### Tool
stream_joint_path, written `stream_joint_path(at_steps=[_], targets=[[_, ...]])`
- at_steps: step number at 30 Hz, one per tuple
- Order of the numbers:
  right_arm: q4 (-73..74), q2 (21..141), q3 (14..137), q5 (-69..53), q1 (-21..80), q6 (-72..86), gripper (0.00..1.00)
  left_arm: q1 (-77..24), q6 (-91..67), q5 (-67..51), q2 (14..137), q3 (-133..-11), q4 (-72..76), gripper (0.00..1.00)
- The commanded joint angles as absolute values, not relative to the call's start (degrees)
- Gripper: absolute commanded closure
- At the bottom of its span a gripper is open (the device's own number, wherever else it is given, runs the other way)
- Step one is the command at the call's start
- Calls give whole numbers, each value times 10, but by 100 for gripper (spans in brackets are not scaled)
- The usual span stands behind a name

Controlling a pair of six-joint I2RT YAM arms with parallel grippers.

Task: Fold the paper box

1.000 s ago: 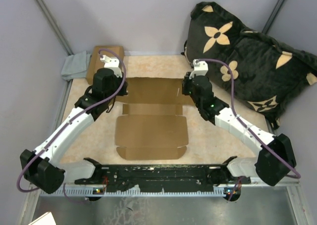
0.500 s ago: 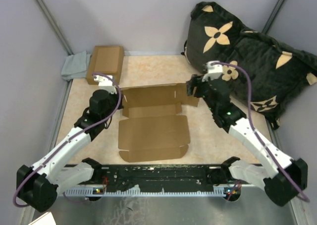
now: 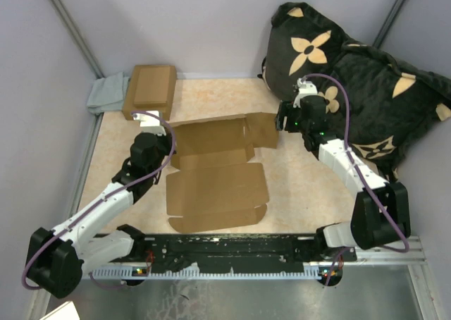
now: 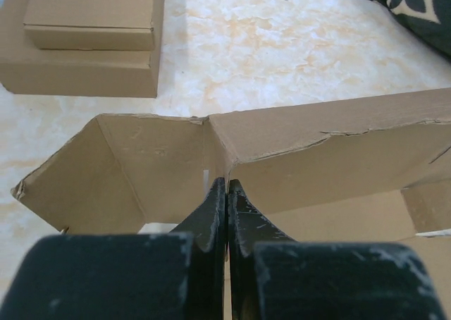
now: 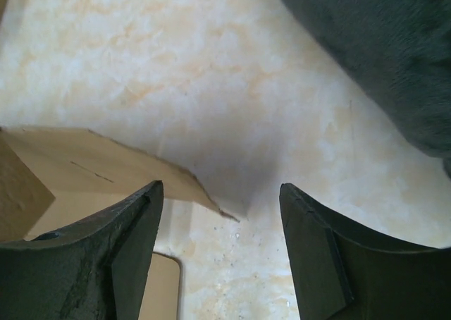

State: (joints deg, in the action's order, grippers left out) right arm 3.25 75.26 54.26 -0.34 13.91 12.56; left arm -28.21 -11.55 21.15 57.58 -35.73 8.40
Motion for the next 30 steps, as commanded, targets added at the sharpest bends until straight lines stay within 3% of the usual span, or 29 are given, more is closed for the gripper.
stream_joint_path(at_steps=[1,11,17,30], targets=[[41,793,599,-62,128,90,32,-285,-94,238,585,-328,171,100],[-21,764,559,-130,111,97,32,-286,-103,230,644,-315,201,100],[-37,741,553,-52,72,133,35,-287,-104,233,624,-302,211,100],[-42,835,580,-146,37,103,43,-292,-94,220,590,-277,247,100]])
